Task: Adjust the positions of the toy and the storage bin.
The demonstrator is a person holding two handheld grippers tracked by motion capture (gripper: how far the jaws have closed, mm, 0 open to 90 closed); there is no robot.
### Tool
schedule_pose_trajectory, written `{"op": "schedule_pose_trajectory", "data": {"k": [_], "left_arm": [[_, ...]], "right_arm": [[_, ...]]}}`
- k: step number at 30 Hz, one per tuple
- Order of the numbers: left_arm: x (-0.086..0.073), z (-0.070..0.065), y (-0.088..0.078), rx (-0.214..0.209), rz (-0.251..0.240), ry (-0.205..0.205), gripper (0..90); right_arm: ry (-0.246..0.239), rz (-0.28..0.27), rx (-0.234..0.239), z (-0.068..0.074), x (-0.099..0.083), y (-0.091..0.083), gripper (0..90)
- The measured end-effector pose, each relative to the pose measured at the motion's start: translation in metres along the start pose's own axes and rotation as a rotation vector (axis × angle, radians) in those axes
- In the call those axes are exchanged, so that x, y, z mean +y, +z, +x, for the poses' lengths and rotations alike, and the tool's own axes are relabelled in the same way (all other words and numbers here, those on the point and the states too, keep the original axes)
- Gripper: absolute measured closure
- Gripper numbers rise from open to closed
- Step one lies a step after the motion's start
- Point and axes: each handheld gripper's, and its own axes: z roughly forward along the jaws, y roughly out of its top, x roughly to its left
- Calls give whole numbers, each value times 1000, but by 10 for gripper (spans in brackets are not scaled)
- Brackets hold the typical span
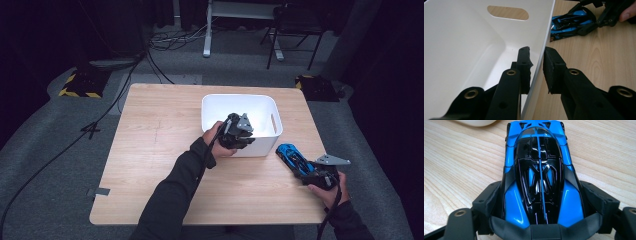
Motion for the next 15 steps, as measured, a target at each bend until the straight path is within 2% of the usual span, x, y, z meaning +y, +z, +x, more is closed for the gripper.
{"op": "schedule_pose_trajectory", "data": {"k": [2, 8, 11, 12, 13, 15], "left_arm": [[-3, -4, -5, -13, 3, 19, 760], [-10, -11, -14, -43, -18, 25, 746], [-10, -13, -22, -28, -49, 5, 653], [-11, -14, -24, -29, -60, 3, 647], [-10, -15, -27, -11, -56, 10, 630], [-10, -16, -31, -8, -45, 6, 609]], "right_arm": [[-1, 0, 0, 0, 0, 0, 241], [0, 0, 0, 0, 0, 0, 241], [0, 0, -1, 0, 0, 0, 241], [2, -1, -1, 0, 0, 0, 241], [2, -1, -1, 0, 0, 0, 241], [1, -3, -2, 0, 0, 0, 241]]}}
